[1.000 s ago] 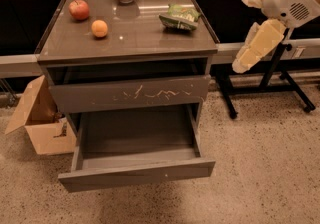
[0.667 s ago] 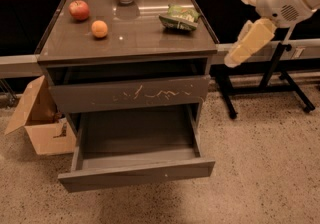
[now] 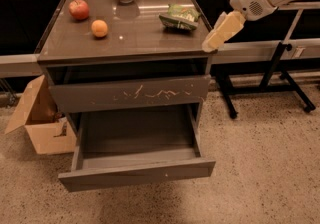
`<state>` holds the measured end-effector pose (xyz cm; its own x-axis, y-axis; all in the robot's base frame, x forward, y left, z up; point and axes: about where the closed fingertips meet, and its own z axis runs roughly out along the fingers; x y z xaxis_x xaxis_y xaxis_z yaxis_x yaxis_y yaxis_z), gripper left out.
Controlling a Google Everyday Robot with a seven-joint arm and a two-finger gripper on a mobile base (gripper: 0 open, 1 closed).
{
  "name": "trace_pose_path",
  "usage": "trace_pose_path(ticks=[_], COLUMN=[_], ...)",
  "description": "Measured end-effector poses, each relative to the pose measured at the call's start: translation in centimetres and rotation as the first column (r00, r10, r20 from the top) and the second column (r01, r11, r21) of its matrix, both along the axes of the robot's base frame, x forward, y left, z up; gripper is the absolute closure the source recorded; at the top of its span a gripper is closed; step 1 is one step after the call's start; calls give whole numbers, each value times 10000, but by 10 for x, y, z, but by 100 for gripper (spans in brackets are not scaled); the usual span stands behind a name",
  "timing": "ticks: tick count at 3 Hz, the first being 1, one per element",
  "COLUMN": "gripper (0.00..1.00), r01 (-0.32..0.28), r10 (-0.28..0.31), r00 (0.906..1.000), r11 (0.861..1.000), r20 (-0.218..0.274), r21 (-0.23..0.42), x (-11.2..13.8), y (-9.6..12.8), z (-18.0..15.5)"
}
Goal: Place green jalapeno chip bag into middle drawer
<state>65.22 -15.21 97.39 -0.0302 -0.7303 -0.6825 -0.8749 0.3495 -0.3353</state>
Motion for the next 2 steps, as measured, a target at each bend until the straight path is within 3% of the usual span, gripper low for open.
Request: trace_pose_path(ticks=[2], gripper=[0], r01=[-60], r10=[73], r00=[9999], r11=[9902], r20=[-93], r21=[1393], x=[79], y=[33], z=[-36])
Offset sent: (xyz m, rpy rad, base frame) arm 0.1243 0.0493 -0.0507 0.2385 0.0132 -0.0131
